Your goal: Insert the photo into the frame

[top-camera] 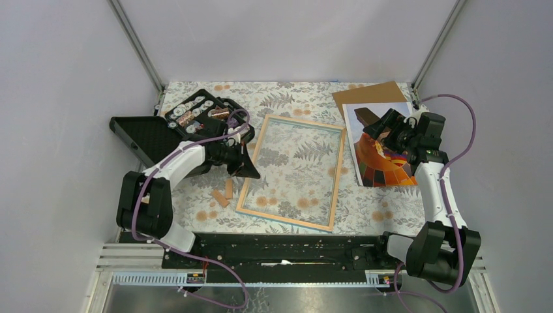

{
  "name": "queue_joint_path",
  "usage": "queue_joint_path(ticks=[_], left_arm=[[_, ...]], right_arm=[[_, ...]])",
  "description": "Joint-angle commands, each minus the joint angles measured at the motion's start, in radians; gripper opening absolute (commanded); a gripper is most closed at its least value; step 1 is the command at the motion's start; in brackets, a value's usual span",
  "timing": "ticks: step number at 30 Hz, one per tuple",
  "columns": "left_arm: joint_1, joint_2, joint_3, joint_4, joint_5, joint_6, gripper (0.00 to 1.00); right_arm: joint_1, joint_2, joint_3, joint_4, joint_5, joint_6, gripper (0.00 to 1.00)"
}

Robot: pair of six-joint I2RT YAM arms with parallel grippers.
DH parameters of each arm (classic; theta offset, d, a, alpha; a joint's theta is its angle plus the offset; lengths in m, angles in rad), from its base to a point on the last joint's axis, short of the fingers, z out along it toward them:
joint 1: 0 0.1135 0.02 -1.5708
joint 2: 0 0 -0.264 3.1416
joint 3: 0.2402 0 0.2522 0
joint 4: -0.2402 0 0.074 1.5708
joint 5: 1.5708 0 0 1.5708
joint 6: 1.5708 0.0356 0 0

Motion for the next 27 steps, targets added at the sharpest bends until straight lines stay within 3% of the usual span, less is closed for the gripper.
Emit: queue_joint_path(ticks=[1,17,27], left_arm=[[0.001,-0.059,-0.016,0.017,0.051,-0.012,0.00],[-0.001,-0.118,-0.091,0.125,0.119,-0.140,0.00],[-0.015,-0.123,-0.135,0.126,0.108,-0.120,0.00]], right_arm=[[0.013,-0.002,0.009,0.029,-0.015,-0.007,1.00],[0.015,0.001,0.011,0.032,-0.023,-0.005,1.00],[0.016,0.001,0.009,0.032,-0.024,-0.005,1.00]])
